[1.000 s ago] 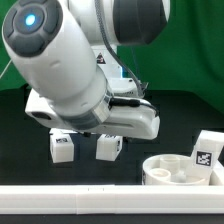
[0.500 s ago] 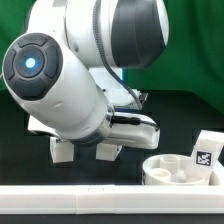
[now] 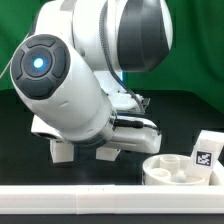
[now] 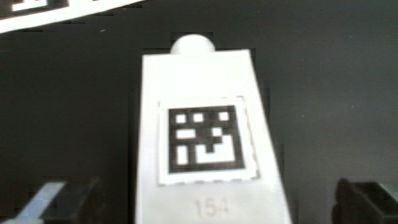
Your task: Assemble stool
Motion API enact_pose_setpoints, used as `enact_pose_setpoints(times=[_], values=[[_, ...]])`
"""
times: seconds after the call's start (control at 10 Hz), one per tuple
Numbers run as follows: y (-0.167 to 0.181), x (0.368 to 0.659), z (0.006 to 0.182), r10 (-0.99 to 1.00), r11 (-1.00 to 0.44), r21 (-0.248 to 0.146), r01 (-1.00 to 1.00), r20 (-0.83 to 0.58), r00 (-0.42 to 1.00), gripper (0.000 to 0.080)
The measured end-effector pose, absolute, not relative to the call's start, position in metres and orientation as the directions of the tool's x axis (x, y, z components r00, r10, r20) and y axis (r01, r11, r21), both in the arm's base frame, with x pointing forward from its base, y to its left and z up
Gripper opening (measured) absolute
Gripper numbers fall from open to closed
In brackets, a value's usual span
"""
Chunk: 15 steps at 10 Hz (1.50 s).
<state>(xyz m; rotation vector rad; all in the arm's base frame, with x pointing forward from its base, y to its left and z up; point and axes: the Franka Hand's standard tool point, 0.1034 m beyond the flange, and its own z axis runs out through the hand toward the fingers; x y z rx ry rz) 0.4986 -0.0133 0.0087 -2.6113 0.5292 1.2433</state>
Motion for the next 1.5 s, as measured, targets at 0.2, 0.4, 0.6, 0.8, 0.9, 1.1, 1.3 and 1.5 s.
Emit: enact_pose_setpoints(times=[0.2,0.4,0.6,0.8,0.9,1.1,1.3,1.5], values=[[-0.013,0.499,0.009,-0.232,-0.916,-0.027,-0.401,-0.779,0.582,0.0368],[-0.013,0.499,0.009,-0.232,-0.916,-0.027,-0.401,-0.779,0.582,0.0335],[-0.013,0.499,0.009,-0.232,-0.916,-0.027,-0.401,-0.779,0.582,0.0335],[-0.011,0.504,0.02,-0.24,-0.914,-0.021,-0.406,-0.777,0.582,0.0335],[-0.004,0.509,0.038,-0.251,-0.912,-0.009,-0.411,-0.779,0.574,0.0335],[0.011,0.517,0.069,-0.283,-0.906,0.019,-0.424,-0.772,0.57,0.0337],[0.014,0.519,0.073,-0.282,-0.907,0.016,-0.42,-0.764,0.58,0.0337],[0.014,0.522,0.07,-0.288,-0.906,0.015,-0.423,-0.754,0.591,0.0337]])
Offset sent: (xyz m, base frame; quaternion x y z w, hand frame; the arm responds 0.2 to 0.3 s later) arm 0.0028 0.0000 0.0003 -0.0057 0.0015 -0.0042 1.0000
